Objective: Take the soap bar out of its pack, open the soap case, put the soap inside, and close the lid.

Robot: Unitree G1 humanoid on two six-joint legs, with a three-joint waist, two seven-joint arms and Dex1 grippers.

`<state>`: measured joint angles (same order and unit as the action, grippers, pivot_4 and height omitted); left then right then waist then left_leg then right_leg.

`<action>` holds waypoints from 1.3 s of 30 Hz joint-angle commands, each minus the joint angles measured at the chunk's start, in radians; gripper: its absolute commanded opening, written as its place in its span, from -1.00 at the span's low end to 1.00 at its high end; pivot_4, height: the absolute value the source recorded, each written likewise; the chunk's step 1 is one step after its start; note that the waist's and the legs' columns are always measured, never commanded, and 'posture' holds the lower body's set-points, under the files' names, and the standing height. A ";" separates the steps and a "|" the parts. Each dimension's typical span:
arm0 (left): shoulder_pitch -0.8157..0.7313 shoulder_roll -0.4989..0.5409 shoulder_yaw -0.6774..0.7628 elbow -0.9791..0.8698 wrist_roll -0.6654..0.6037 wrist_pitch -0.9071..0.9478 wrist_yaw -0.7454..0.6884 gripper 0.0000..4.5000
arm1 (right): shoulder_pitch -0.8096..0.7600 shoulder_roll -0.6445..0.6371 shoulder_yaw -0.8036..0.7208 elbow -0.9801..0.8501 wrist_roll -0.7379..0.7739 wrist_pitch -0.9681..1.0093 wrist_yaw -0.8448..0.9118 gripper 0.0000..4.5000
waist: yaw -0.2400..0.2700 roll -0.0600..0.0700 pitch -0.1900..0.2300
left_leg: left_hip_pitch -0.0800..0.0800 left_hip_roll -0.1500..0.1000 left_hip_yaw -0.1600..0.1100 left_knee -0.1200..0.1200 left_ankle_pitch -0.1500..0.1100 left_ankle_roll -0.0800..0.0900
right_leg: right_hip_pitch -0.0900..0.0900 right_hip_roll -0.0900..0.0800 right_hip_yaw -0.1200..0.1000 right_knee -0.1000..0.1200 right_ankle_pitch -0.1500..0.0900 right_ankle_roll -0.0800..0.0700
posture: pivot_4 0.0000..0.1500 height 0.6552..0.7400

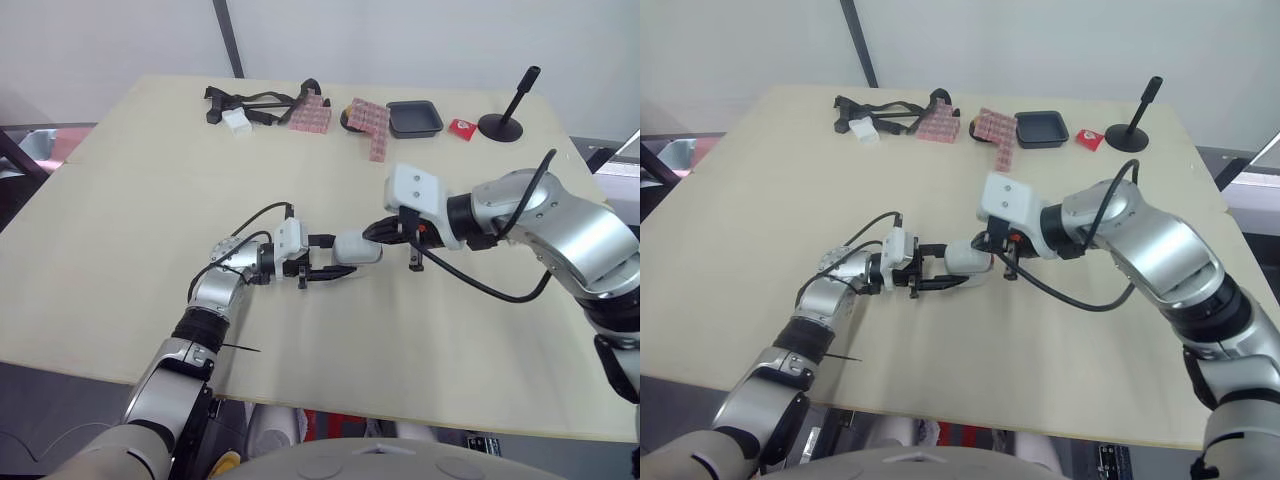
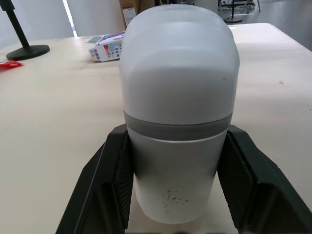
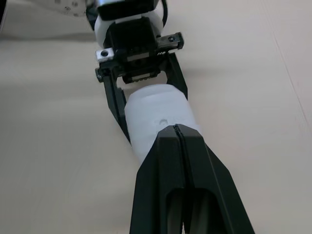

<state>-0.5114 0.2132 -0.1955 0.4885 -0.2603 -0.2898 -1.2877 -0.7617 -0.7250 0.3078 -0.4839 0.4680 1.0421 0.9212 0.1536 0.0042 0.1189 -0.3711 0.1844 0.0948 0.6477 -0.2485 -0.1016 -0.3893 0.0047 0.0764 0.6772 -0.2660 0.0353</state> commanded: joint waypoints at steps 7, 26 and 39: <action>-0.042 0.028 0.039 -0.145 -0.063 0.247 0.084 -0.15 | 0.056 0.004 -0.257 -0.033 0.082 -0.057 -0.054 -0.06 | 0.009 0.000 0.000 | -0.002 0.000 0.000 0.000 0.000 0.001 | -0.001 0.001 0.000 -0.001 0.000 0.000 | 1.00 1.00; -0.296 0.123 0.141 -0.210 -0.415 1.446 0.193 -0.15 | 0.431 -0.004 -0.404 -0.216 0.049 -0.174 -0.251 0.99 | 0.012 0.000 0.001 | -0.003 -0.001 -0.001 -0.002 -0.001 0.000 | 0.000 0.004 0.000 -0.008 0.000 0.000 | 1.00 1.00; -0.437 -0.027 0.211 0.004 -0.392 1.736 0.474 -0.15 | 0.547 -0.096 -0.424 -0.212 -0.007 -0.272 -0.221 0.99 | 0.019 0.000 0.001 | -0.003 -0.002 -0.003 -0.003 -0.002 0.000 | 0.003 0.004 -0.002 -0.012 0.000 0.001 | 1.00 1.00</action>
<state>-0.9178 0.1968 -0.0248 0.4663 -0.6550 1.4352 -0.8432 -0.2315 -0.7998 -0.0937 -0.6615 0.4878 0.8189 0.6842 0.1722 0.0041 0.1197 -0.3741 0.1825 0.0919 0.6445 -0.2501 -0.1013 -0.3859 0.0090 0.0743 0.6649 -0.2656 0.0360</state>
